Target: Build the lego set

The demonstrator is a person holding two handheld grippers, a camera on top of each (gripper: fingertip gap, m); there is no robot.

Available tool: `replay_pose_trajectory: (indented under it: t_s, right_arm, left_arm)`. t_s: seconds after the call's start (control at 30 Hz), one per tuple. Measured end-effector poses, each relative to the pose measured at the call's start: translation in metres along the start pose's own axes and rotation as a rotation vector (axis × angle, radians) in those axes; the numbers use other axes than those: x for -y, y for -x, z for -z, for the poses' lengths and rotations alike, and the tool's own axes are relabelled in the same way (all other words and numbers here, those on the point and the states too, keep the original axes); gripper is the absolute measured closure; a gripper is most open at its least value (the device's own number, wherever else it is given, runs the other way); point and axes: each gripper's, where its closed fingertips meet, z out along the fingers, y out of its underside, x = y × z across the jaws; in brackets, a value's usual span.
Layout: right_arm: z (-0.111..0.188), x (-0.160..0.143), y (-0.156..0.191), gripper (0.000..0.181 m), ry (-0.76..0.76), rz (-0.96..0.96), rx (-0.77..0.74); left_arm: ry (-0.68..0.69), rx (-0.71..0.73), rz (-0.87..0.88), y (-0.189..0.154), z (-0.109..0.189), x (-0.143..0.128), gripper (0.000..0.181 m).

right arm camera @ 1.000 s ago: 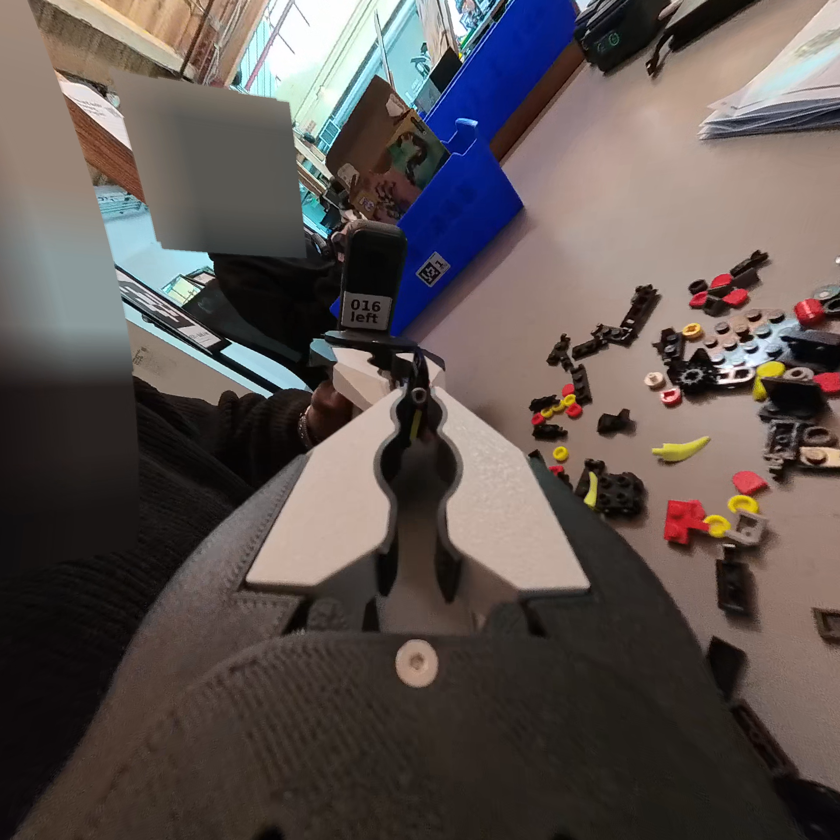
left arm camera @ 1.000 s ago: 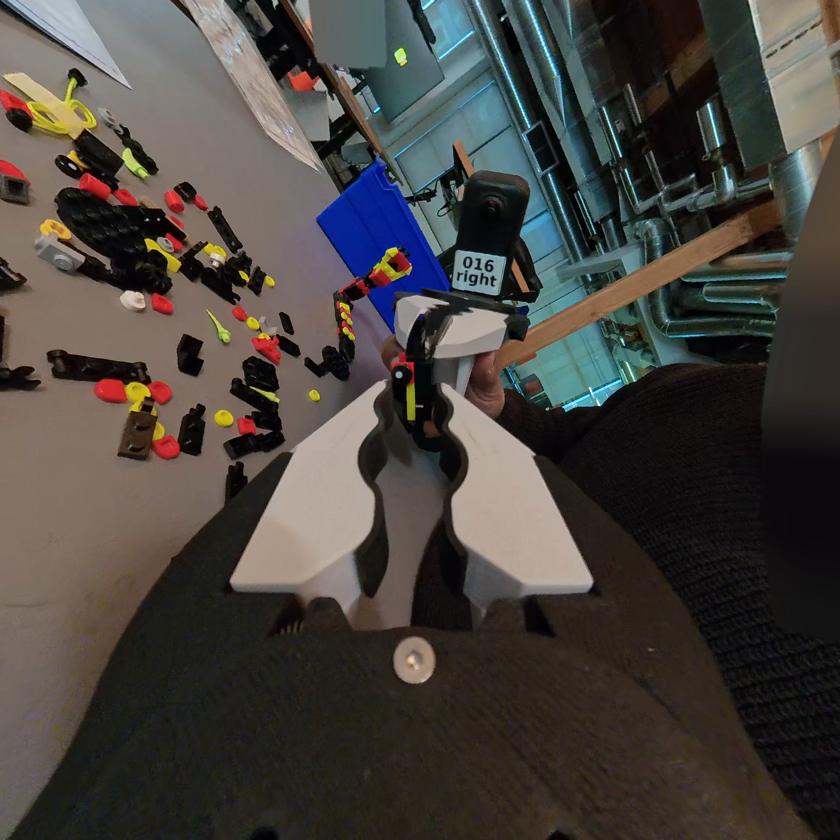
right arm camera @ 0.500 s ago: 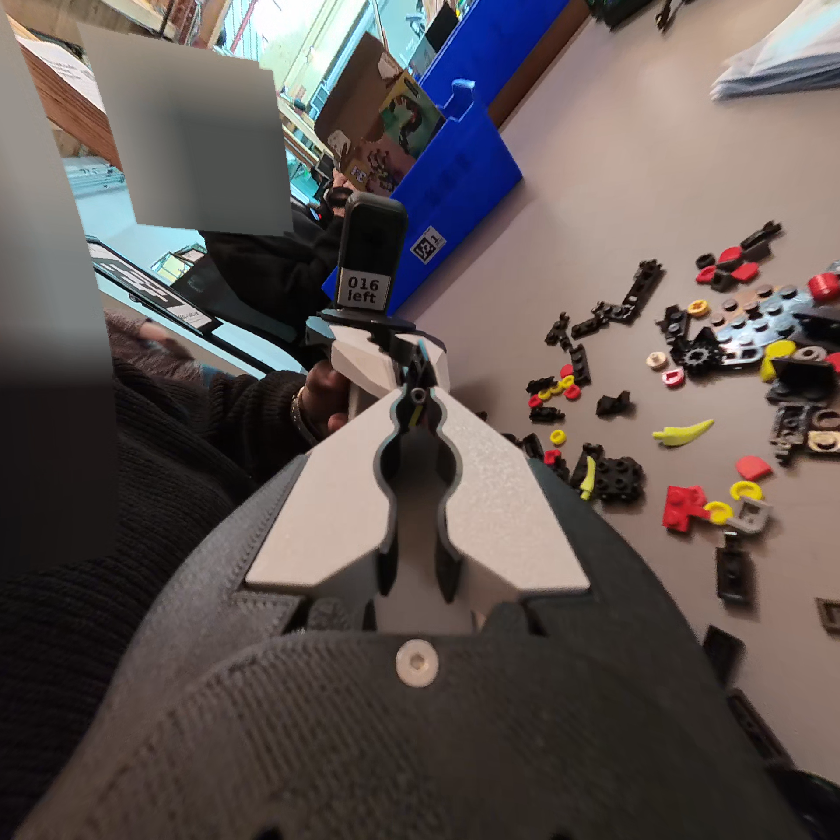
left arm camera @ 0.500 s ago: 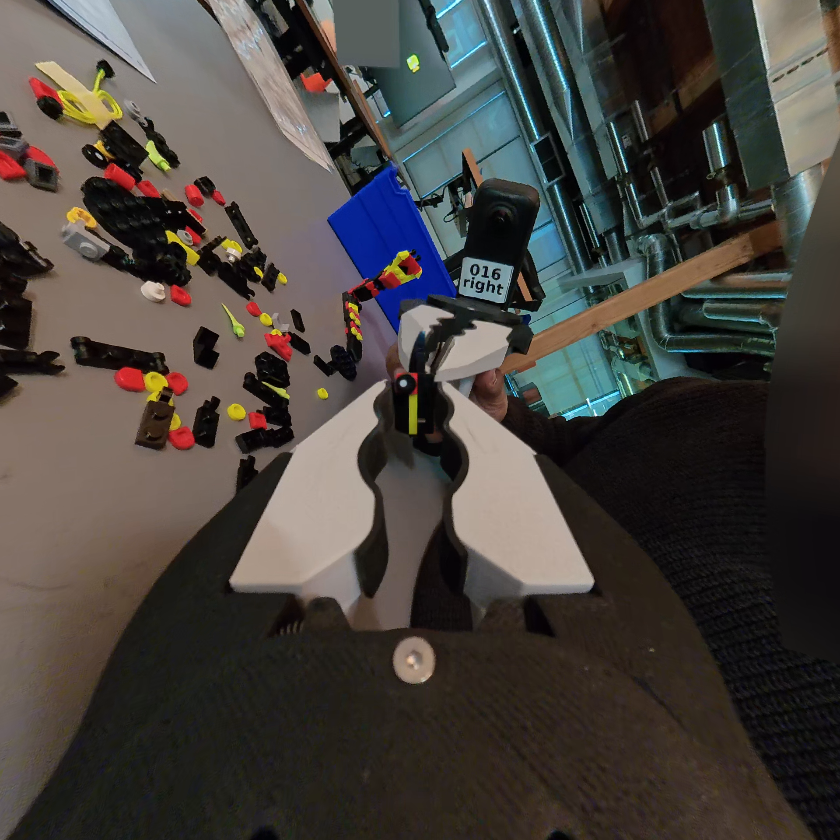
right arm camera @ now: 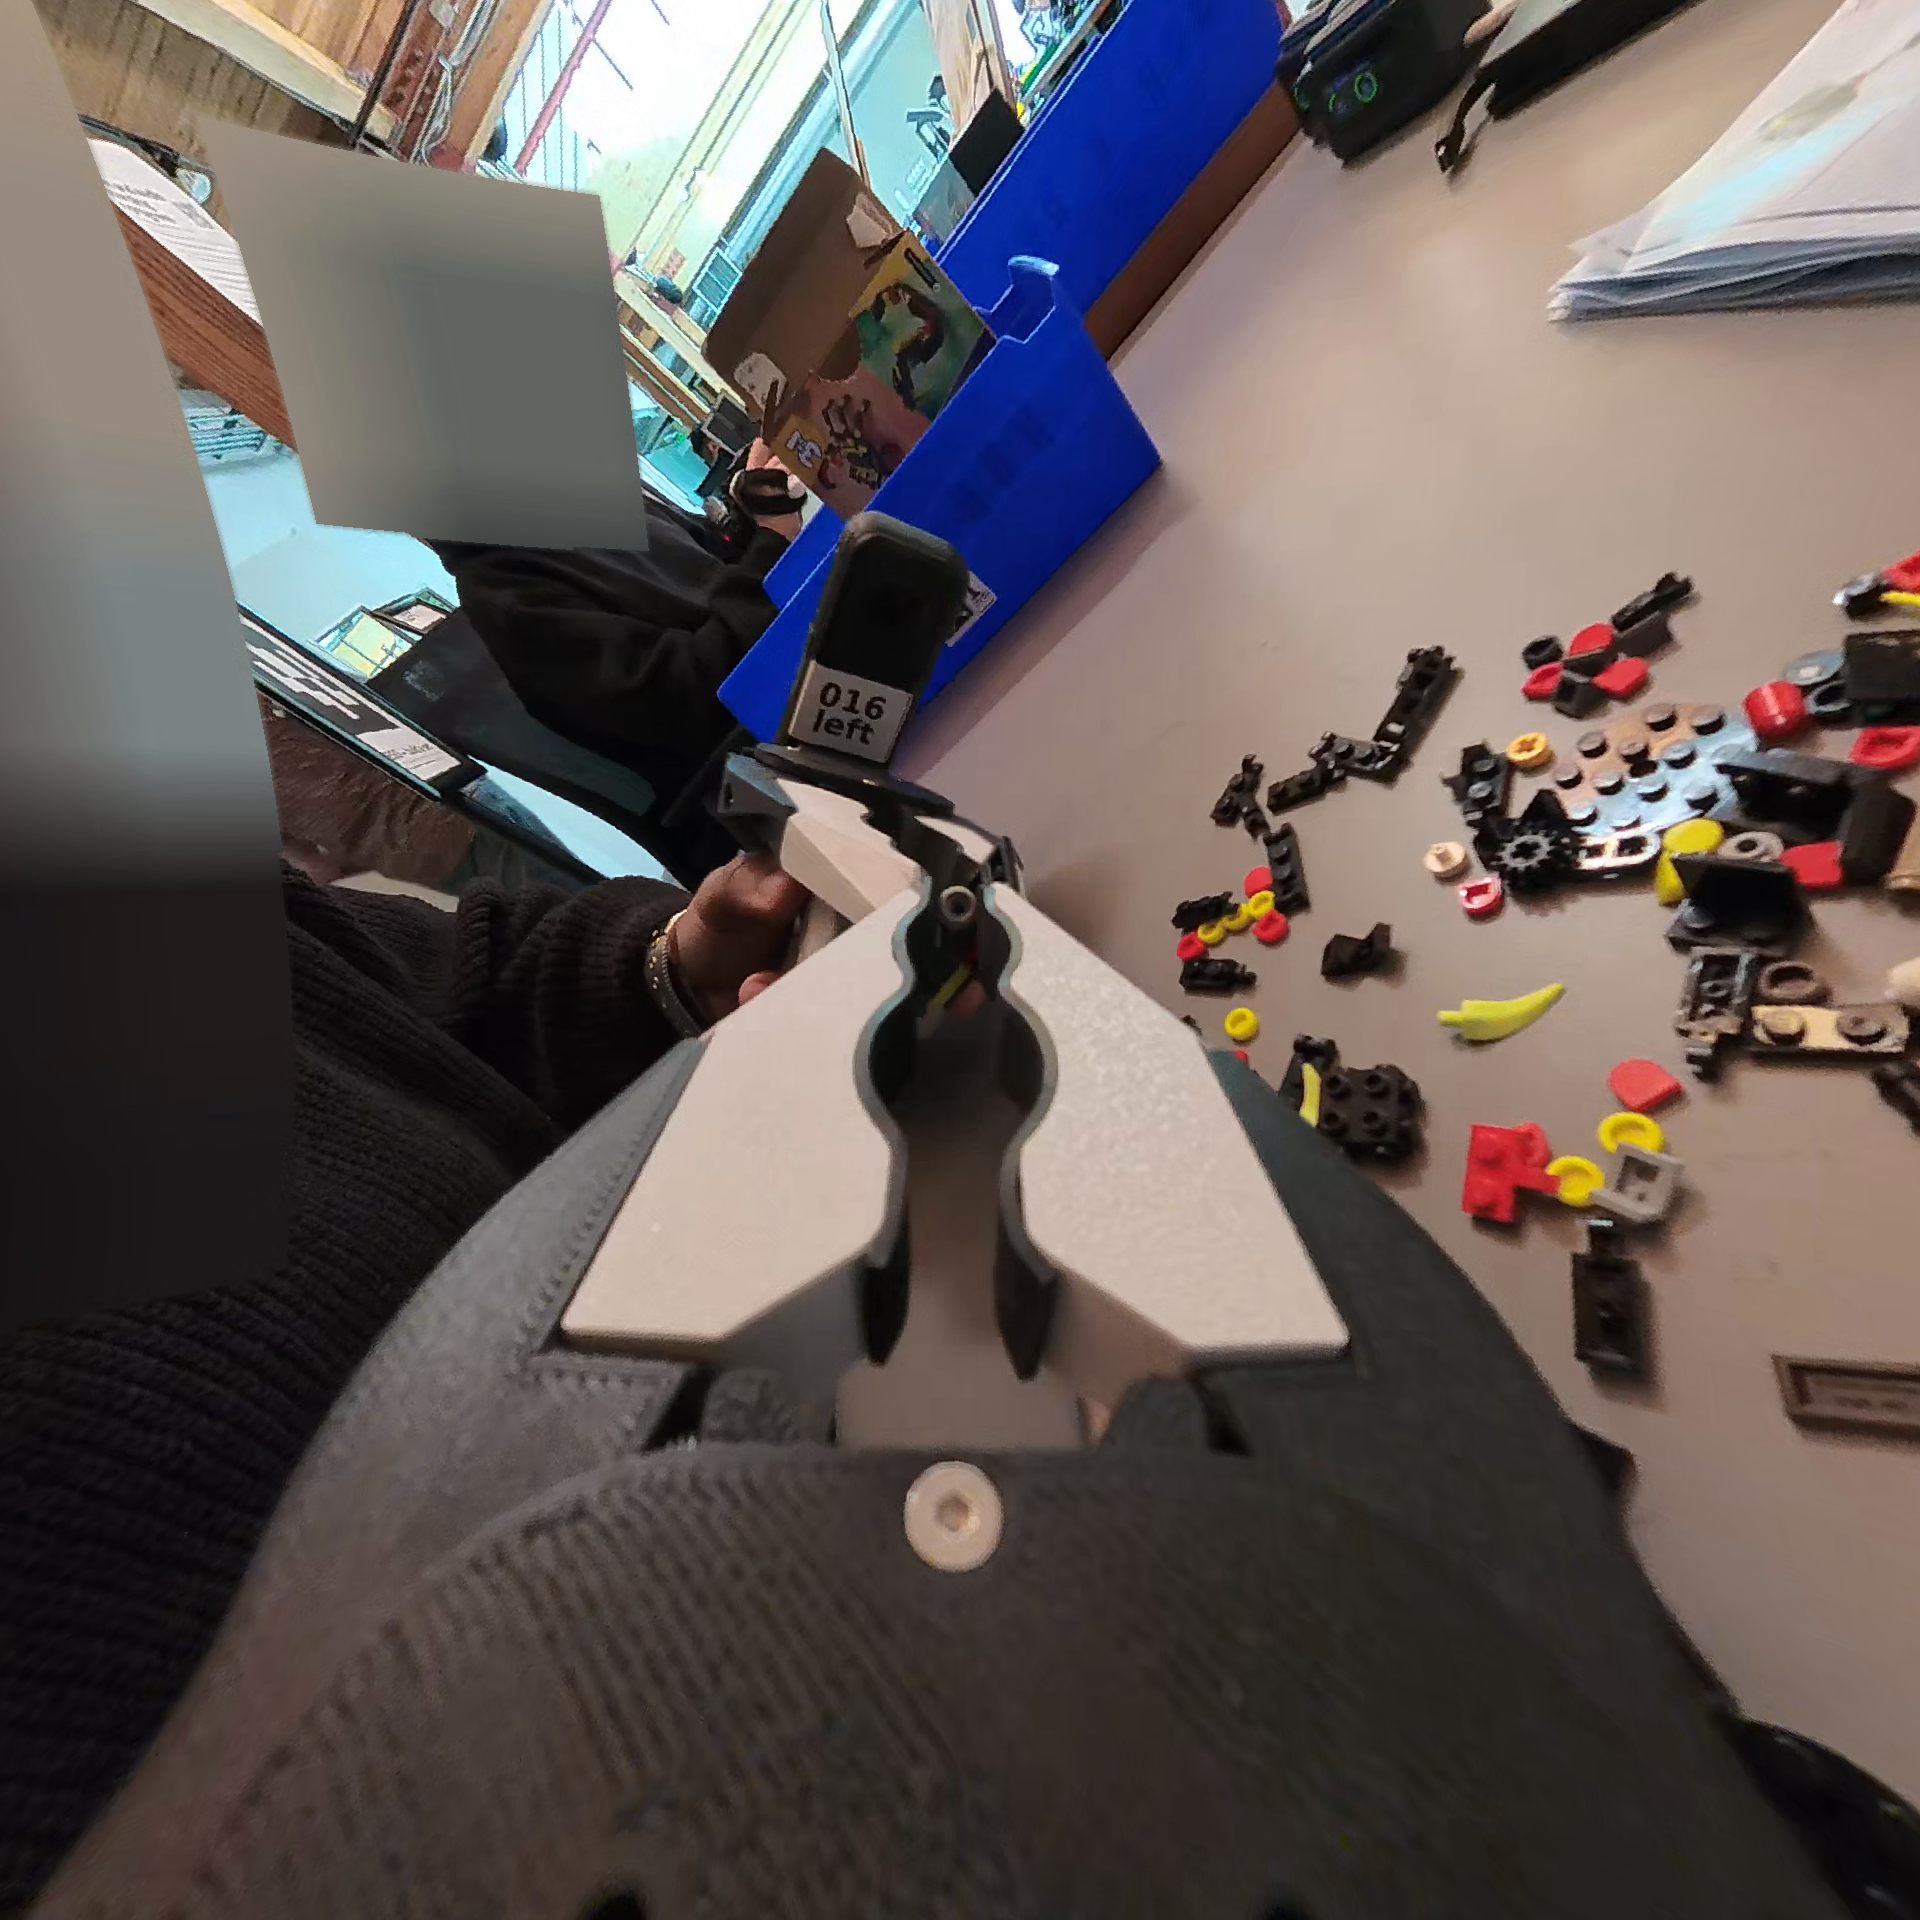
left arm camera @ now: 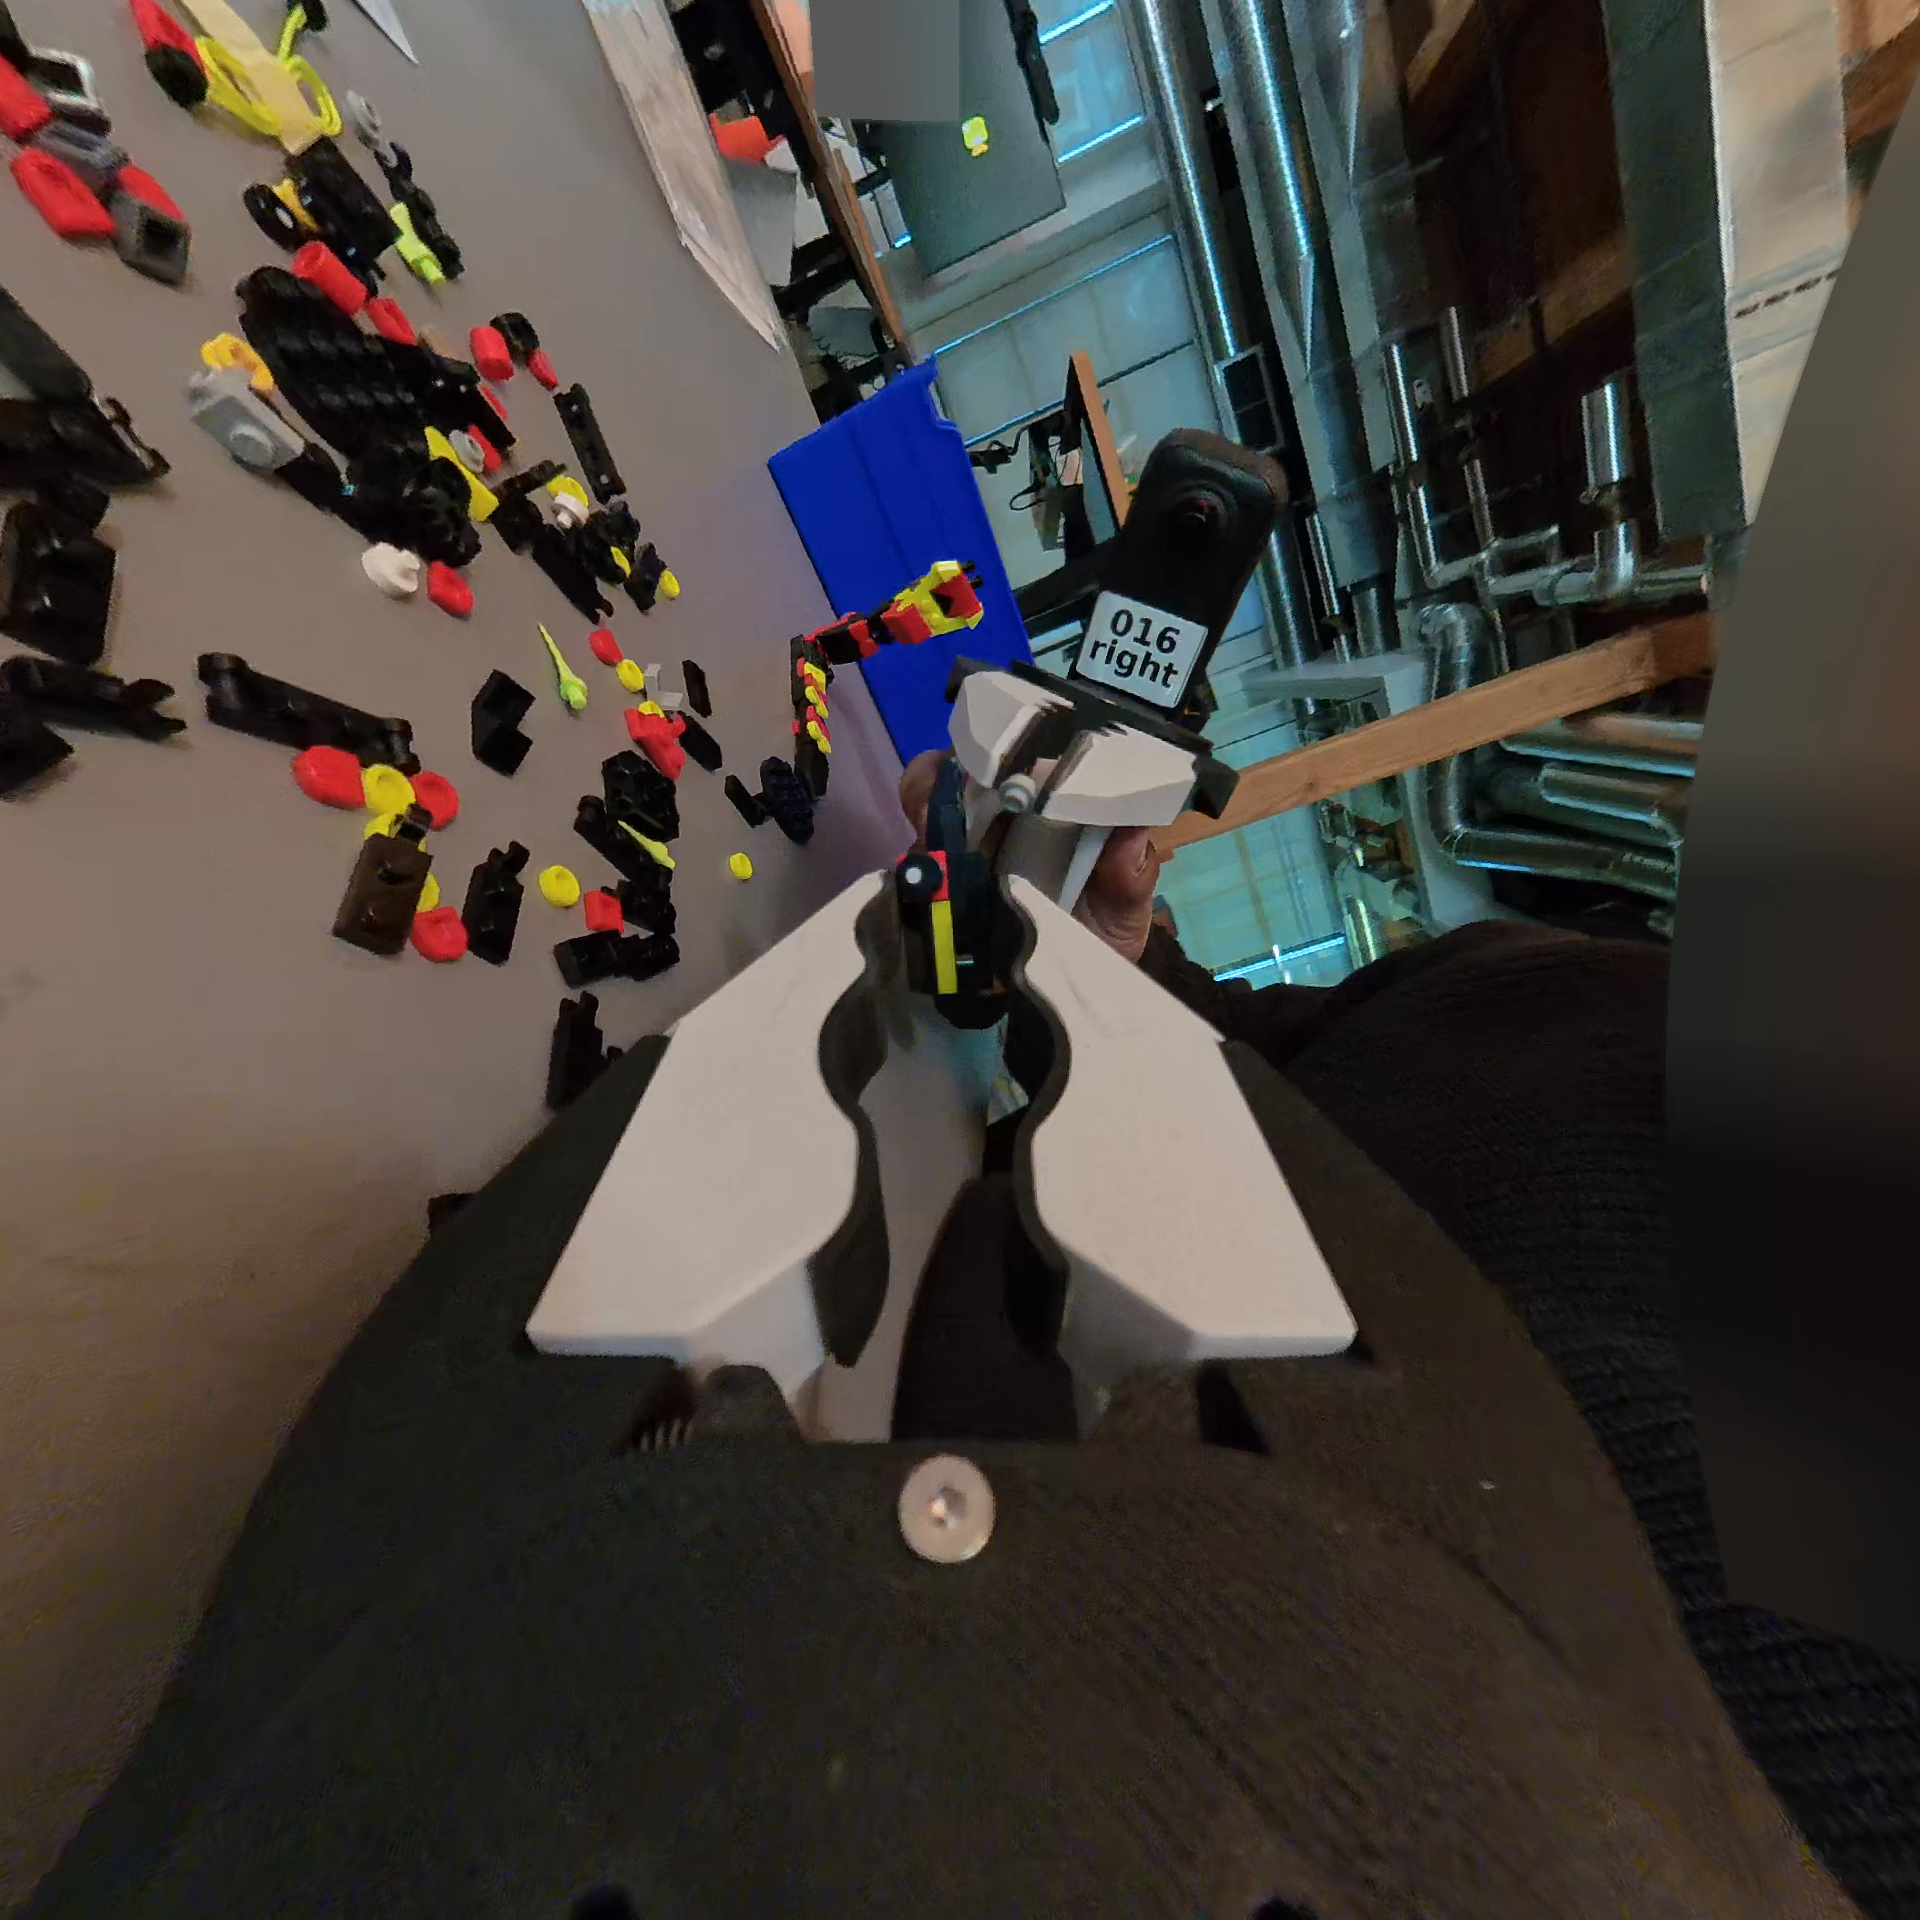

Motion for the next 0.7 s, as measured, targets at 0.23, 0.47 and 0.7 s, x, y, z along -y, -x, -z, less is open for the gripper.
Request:
replay_pose_trajectory:
  t_s: [0.23, 0.47, 0.7]
  right_arm:
    - [0.001, 0.0, -0.001, 0.177, 0.002, 0.079, -0.043]
    - [0.0, -0.014, -0.012, 0.176, 0.126, 0.452, -0.221]
    - [0.0, -0.015, -0.009, 0.176, 0.154, 0.63, -0.28]
  left_arm:
    - [0.007, 0.012, 0.022, 0.003, 0.0, -0.001, 0.167]
    - [0.046, 0.022, 0.08, 0.009, -0.002, -0.008, 0.167]
    - [0.091, 0.091, 0.0, 0.012, -0.003, -0.014, 0.167]
